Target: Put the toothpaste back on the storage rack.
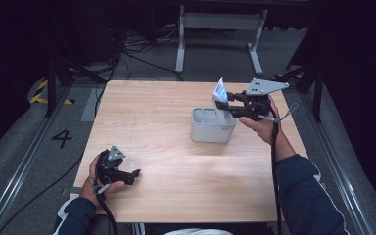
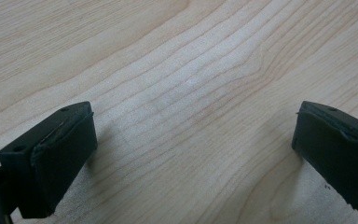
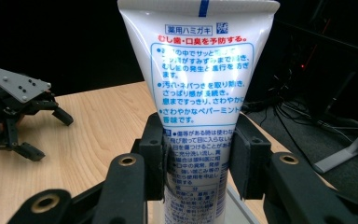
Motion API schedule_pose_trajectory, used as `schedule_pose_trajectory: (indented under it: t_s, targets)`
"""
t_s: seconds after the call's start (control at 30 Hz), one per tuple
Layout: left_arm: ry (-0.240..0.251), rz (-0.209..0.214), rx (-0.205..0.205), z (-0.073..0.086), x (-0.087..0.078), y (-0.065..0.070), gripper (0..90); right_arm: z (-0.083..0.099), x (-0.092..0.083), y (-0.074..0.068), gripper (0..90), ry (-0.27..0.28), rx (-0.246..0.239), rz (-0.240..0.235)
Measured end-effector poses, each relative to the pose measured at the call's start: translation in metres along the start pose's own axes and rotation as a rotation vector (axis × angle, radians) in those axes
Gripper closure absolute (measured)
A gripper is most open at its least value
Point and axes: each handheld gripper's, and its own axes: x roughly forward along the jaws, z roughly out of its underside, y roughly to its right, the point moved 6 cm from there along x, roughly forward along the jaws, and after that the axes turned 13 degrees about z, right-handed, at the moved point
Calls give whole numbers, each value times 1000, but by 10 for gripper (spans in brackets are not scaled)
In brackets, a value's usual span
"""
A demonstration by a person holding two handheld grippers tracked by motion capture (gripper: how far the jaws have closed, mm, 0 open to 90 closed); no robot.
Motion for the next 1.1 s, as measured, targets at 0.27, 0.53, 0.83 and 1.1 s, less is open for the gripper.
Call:
schedule_pose_trajectory:
  t_s: [0.27, 0.53, 0.83, 1.1]
  targets:
    - [0, 0, 0, 0, 0, 0, 2, 5, 16, -2, 628, -12, 18, -2]
    - [0, 0, 0, 0, 0, 0, 2, 11, 33, -8, 628, -45, 7, -1]
    - [0, 0, 0, 0, 0, 0, 2, 16, 38, -2, 628, -45, 24, 16]
    - [0, 0, 0, 0, 0, 0, 2, 25, 42, 5, 626, -69, 30, 38]
